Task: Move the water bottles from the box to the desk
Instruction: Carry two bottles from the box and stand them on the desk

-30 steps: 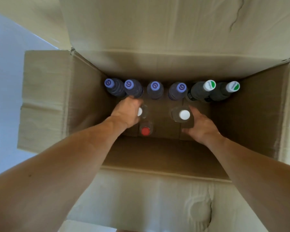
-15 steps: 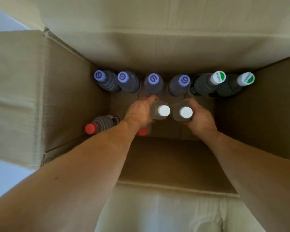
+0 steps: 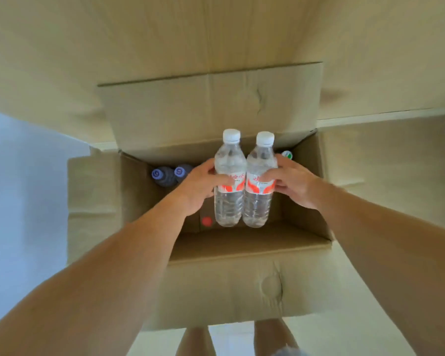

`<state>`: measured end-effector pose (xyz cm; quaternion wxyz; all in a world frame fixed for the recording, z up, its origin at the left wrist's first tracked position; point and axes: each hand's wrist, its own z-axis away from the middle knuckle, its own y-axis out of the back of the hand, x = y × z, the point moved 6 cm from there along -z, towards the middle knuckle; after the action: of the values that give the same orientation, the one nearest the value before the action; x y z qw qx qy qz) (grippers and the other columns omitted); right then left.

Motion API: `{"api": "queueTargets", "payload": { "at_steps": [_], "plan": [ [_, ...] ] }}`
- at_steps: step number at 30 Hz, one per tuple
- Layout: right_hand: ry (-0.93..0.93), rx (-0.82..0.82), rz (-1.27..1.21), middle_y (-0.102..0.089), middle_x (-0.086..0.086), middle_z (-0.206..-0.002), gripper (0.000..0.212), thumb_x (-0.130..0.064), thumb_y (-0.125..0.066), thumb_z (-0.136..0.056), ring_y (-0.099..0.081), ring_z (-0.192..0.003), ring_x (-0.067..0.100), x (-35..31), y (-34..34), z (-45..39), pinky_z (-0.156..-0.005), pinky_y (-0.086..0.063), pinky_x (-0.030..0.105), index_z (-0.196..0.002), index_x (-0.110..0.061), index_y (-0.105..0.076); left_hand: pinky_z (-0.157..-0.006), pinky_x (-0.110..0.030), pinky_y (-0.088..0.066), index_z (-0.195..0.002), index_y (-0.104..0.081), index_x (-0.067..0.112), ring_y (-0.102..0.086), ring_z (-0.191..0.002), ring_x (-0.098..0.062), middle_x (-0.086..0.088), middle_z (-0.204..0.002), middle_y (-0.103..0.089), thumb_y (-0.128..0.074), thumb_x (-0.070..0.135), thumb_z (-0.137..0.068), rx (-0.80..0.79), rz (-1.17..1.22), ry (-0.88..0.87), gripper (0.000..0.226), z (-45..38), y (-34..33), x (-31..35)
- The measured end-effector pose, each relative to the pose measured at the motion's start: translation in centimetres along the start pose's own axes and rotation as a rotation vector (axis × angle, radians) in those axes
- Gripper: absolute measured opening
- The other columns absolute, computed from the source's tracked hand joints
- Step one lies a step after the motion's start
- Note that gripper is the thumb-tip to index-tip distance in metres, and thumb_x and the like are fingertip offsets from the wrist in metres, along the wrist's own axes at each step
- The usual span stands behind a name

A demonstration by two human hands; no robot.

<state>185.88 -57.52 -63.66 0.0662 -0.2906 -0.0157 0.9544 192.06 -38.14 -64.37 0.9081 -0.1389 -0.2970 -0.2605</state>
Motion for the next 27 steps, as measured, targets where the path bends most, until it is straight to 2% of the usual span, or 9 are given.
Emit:
{"api": "queueTargets", "payload": {
  "at_steps": [5, 9, 11, 13, 15, 17, 20, 23, 27],
  "plan": [
    [0.021, 0.032, -0.222, -0.070, 0.008, -0.121, 0.052, -0.032, -0.074, -0.080, -0.065, -0.113, 0.028, -5.2, 0.2, 10.2, -0.101, -0.047, 0.048, -0.128, -0.025, -0.055, -0.104, -0.060, -0.045, -0.127, -0.063, 0.024, -0.065, -0.116, -0.026, -0.003, -0.121, -0.071, -0.069, 0.028, -0.092, -0.066, 0.121, 0.007, 0.036, 7.9, -3.7, 7.8],
    [0.056, 0.009, -0.359, -0.067, 0.012, -0.128, 0.091, -0.058, -0.087, -0.060, -0.063, -0.120, 0.034, -7.7, -0.3, 16.8, -0.106, -0.043, 0.056, -0.136, -0.019, -0.055, -0.103, -0.060, -0.047, -0.133, -0.059, 0.022, -0.067, -0.116, -0.029, -0.006, -0.123, -0.071, -0.082, 0.030, -0.077, -0.191, 0.098, -0.075, 0.060, 13.7, -6.7, 12.4],
    [0.071, -0.009, -0.445, -0.064, 0.019, -0.132, 0.091, -0.051, -0.089, -0.060, -0.061, -0.123, 0.037, -8.9, -0.4, 20.0, -0.108, -0.043, 0.056, -0.136, -0.013, -0.055, -0.105, -0.062, -0.045, -0.136, -0.053, 0.019, -0.065, -0.118, -0.032, -0.010, -0.127, -0.068, -0.088, 0.021, -0.070, -0.256, 0.063, -0.101, 0.075, 16.4, -7.9, 14.3],
    [0.102, -0.030, -0.453, -0.057, 0.023, -0.138, 0.093, -0.032, -0.091, -0.060, -0.055, -0.128, 0.041, -10.1, -0.6, 23.5, -0.109, -0.041, 0.057, -0.140, -0.011, -0.050, -0.106, -0.063, -0.044, -0.139, -0.049, 0.018, -0.063, -0.121, -0.036, -0.015, -0.132, -0.064, -0.088, 0.013, -0.072, -0.369, 0.003, -0.138, 0.078, 19.2, -9.2, 16.3],
    [0.185, -0.058, -0.467, -0.058, 0.024, -0.136, 0.084, -0.005, -0.082, -0.065, -0.056, -0.127, 0.042, -11.5, -0.6, 27.0, -0.107, -0.043, 0.057, -0.140, -0.013, -0.045, -0.106, -0.062, -0.044, -0.139, -0.048, 0.020, -0.063, -0.121, -0.036, -0.015, -0.131, -0.065, -0.085, 0.006, -0.073, -0.414, -0.044, -0.161, 0.077, 21.8, -10.2, 18.2],
    [0.243, -0.022, -0.506, -0.063, 0.020, -0.127, 0.075, 0.010, -0.069, -0.070, -0.059, -0.122, 0.038, -11.8, -0.1, 30.0, -0.102, -0.046, 0.054, -0.136, -0.016, -0.044, -0.106, -0.062, -0.044, -0.138, -0.046, 0.022, -0.065, -0.118, -0.035, -0.014, -0.128, -0.067, -0.084, 0.003, -0.072, -0.416, -0.064, -0.167, 0.078, 24.1, -11.2, 20.2],
    [0.335, 0.026, -0.538, -0.061, 0.017, -0.133, 0.086, 0.012, -0.074, -0.069, -0.058, -0.125, 0.037, -11.9, 0.6, 34.2, -0.105, -0.042, 0.056, -0.141, -0.021, -0.041, -0.105, -0.058, -0.047, -0.138, -0.047, 0.022, -0.067, -0.114, -0.033, -0.012, -0.124, -0.069, -0.081, 0.000, -0.077, -0.451, -0.124, -0.197, 0.073, 27.2, -13.2, 22.5],
    [0.369, 0.133, -0.584, -0.062, 0.015, -0.134, 0.092, 0.007, -0.082, -0.065, -0.057, -0.125, 0.038, -10.7, 2.2, 37.9, -0.108, -0.038, 0.063, -0.142, -0.025, -0.044, -0.105, -0.057, -0.046, -0.133, -0.052, 0.025, -0.068, -0.113, -0.030, -0.007, -0.121, -0.072, -0.090, 0.014, -0.070, -0.485, -0.206, -0.217, 0.075, 29.9, -15.9, 24.2],
    [0.437, 0.275, -0.636, -0.065, 0.013, -0.130, 0.081, 0.002, -0.083, -0.071, -0.063, -0.120, 0.036, -8.1, 4.0, 43.6, -0.100, -0.049, 0.059, -0.140, -0.022, -0.049, -0.099, -0.055, -0.052, -0.133, -0.047, 0.023, -0.071, -0.107, -0.029, -0.007, -0.118, -0.072, -0.092, 0.017, -0.065, -0.498, -0.224, -0.248, 0.082, 33.0, -20.8, 25.1]
  ]
}}
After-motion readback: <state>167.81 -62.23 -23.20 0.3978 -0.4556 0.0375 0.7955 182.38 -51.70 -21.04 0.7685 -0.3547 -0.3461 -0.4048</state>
